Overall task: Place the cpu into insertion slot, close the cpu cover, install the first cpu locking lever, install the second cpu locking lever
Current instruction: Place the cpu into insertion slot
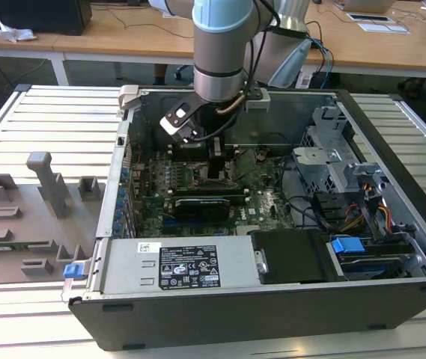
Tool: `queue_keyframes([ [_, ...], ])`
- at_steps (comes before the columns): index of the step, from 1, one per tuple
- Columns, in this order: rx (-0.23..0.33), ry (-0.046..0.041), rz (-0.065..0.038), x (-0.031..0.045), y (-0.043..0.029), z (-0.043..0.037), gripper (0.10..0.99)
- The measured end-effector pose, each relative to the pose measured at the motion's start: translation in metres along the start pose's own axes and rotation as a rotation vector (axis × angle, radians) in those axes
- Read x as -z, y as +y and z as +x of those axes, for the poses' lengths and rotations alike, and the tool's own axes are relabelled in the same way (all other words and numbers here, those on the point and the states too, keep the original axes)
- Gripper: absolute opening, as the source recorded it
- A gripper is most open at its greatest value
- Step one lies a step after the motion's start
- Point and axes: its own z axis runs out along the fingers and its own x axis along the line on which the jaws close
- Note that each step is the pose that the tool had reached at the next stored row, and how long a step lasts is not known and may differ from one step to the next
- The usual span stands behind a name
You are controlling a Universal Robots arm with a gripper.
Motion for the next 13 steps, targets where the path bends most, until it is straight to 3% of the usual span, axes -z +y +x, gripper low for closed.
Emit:
queue_keyframes([
  [2,0.0,0.0002,0.0,0.0025,0.0,0.0001,0.471],
  [3,0.0,0.0001,0.0,0.004,0.0,0.0001,0.471],
  [5,0.0,0.0,0.0,0.0092,0.0002,0.0001,0.353],
  [8,0.0,-0.0002,0.0,0.0231,0.0006,0.0005,0.11],
  [12,0.0,-0.0003,0.0,0.0318,0.0008,0.0006,0.106],
  [13,0.0,-0.0003,0.0,0.0375,0.0009,0.0006,0.106],
])
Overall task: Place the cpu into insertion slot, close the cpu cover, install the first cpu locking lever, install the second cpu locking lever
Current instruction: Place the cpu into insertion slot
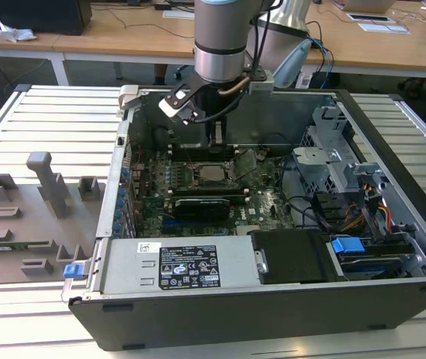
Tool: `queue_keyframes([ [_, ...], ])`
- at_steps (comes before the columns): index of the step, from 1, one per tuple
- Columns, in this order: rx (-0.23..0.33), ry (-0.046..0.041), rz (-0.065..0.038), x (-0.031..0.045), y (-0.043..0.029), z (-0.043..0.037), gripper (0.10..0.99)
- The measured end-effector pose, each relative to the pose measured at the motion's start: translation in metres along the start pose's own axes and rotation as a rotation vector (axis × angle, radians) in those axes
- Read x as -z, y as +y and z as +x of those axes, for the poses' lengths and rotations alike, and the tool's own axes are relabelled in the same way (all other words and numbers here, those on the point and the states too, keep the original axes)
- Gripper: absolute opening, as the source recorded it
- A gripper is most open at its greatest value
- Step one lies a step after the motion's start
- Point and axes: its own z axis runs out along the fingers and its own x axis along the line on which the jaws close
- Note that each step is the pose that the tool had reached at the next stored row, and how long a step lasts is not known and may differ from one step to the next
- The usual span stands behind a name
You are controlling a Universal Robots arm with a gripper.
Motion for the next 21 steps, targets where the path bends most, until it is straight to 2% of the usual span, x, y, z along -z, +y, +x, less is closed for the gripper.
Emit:
queue_keyframes([
  [6,0.0,0.0,0.0,0.0235,0.0006,0.0001,0.106],
  [11,0.0,0.0,0.0,0.0372,0.001,0.0002,0.106],
  [21,0.0,0.0,0.0,0.0389,0.0011,0.0002,0.106],
])
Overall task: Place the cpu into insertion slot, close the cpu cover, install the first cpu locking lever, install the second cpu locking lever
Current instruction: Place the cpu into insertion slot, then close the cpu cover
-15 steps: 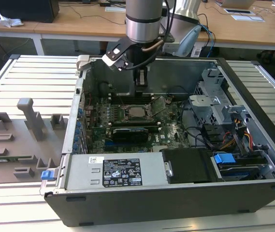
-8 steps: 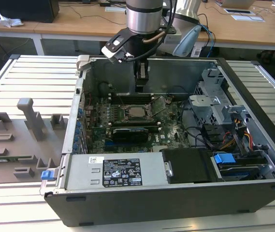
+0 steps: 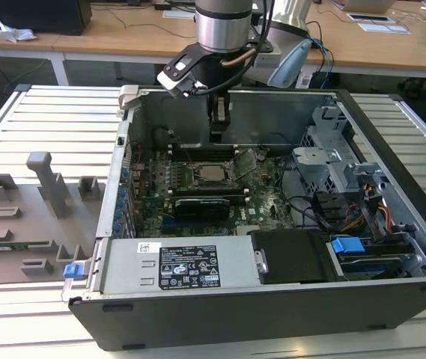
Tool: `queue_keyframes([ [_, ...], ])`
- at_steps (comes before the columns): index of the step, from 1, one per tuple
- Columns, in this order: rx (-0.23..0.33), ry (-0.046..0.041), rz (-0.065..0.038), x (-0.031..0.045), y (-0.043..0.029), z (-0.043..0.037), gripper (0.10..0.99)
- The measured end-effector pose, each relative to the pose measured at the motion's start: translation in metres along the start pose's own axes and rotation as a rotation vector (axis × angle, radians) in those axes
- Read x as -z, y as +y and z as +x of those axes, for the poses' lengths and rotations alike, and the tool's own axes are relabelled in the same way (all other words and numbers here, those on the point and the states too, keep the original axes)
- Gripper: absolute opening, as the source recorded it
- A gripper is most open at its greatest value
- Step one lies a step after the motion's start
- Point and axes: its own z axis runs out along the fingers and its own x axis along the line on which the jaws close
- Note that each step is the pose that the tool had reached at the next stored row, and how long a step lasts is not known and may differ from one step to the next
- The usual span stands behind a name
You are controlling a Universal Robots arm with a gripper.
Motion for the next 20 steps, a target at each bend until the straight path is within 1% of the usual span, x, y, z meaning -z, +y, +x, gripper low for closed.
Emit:
queue_keyframes([
  [10,0.0,-0.0002,0.0,0.0002,0.0007,0.0,0.106],
  [14,0.0,-0.0006,0.002,-0.0004,0.0196,-0.0002,0.106],
  [18,0.0,-0.0005,0.003,-0.0008,0.0341,-0.0003,0.106],
  [19,0.0,-0.0007,0.004,-0.001,0.0394,-0.0002,0.106],
  [20,0.0,-0.0012,0.004,-0.0012,0.0472,-0.0002,0.106],
])
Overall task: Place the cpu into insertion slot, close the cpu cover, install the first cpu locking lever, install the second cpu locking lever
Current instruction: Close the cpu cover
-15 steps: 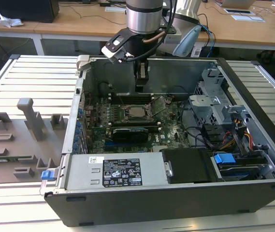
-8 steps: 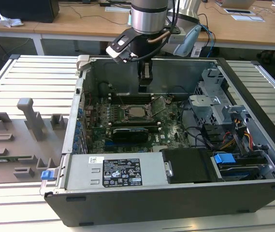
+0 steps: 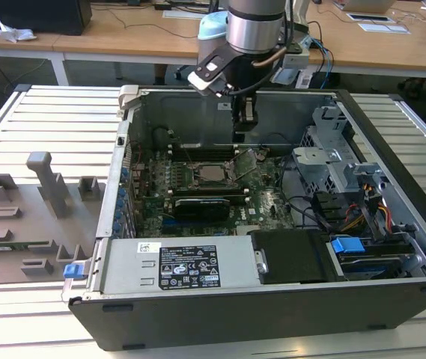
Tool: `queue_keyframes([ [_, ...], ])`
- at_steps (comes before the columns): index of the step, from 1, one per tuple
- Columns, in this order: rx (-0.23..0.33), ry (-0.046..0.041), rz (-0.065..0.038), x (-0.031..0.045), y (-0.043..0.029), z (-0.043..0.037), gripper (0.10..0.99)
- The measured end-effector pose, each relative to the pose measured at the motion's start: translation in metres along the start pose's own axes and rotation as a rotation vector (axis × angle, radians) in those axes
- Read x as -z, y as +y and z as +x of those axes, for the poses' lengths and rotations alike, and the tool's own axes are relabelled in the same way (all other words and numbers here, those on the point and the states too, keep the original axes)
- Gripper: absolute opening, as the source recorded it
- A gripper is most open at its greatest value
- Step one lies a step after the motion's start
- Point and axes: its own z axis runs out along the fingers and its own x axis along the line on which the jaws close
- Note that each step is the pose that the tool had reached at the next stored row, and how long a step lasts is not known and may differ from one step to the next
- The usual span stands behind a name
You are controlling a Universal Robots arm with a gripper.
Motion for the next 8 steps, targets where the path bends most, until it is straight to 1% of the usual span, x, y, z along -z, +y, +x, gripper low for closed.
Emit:
queue_keyframes([
  [1,0.0,-0.0002,0.0,-0.0001,0.0055,0.0,0.106],
  [2,0.0,-0.0001,0.001,-0.0005,0.0169,0.0001,0.106],
  [3,0.0,-0.0002,0.002,-0.0006,0.0244,0.0,0.106],
  [5,0.0,-0.0002,0.003,-0.0008,0.0322,0.0,0.106],
  [6,0.0,-0.0002,0.004,-0.0009,0.0385,0.0001,0.106],
  [8,0.0,-0.0001,0.005,-0.0011,0.0473,0.0003,0.106],
])
